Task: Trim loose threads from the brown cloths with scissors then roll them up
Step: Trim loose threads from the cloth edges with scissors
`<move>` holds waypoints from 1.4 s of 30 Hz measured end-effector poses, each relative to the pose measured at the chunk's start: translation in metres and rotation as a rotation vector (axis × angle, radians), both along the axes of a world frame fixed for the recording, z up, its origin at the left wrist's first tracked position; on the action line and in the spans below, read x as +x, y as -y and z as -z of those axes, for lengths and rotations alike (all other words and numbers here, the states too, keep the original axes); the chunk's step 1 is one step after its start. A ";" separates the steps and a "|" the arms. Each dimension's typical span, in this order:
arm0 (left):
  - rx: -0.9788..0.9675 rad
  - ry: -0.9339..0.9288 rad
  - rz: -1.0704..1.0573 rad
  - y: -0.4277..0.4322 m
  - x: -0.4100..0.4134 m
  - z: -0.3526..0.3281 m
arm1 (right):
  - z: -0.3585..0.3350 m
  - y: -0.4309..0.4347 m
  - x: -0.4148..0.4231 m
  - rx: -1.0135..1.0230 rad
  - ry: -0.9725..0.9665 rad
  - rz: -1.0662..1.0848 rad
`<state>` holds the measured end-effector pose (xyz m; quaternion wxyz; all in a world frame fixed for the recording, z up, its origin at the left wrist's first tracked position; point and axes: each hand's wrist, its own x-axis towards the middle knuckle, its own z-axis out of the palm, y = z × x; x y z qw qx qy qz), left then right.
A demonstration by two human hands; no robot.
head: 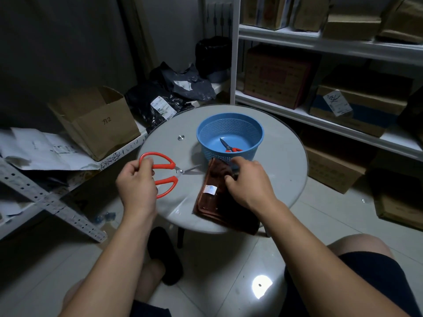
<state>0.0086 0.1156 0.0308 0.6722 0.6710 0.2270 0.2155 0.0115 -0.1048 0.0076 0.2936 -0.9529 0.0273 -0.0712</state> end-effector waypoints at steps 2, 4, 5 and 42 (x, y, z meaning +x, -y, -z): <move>-0.101 -0.006 -0.011 0.002 -0.003 0.001 | -0.003 -0.008 -0.013 0.065 0.171 0.059; -0.237 -0.005 0.015 0.009 -0.005 0.003 | -0.009 -0.024 -0.027 0.327 0.097 0.073; -0.314 0.008 0.033 0.014 -0.007 0.004 | -0.011 -0.034 -0.032 0.532 -0.042 0.034; 0.180 -0.062 0.442 0.068 0.031 0.027 | -0.032 0.049 0.107 0.331 0.040 0.186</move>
